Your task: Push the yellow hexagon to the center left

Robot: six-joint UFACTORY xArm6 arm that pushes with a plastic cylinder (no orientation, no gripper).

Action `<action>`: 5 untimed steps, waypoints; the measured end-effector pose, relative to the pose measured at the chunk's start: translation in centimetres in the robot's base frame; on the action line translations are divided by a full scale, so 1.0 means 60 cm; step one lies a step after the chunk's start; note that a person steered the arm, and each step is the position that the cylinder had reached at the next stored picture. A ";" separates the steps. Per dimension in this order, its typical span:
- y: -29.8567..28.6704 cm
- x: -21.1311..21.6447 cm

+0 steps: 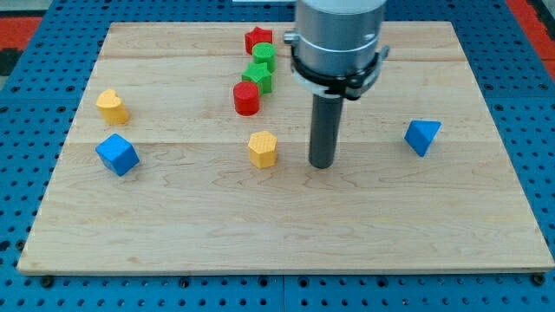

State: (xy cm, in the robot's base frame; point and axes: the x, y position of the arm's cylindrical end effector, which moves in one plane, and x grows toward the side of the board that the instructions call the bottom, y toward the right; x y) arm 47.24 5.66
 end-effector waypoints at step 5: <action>-0.364 -0.084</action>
State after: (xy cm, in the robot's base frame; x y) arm 42.21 -16.16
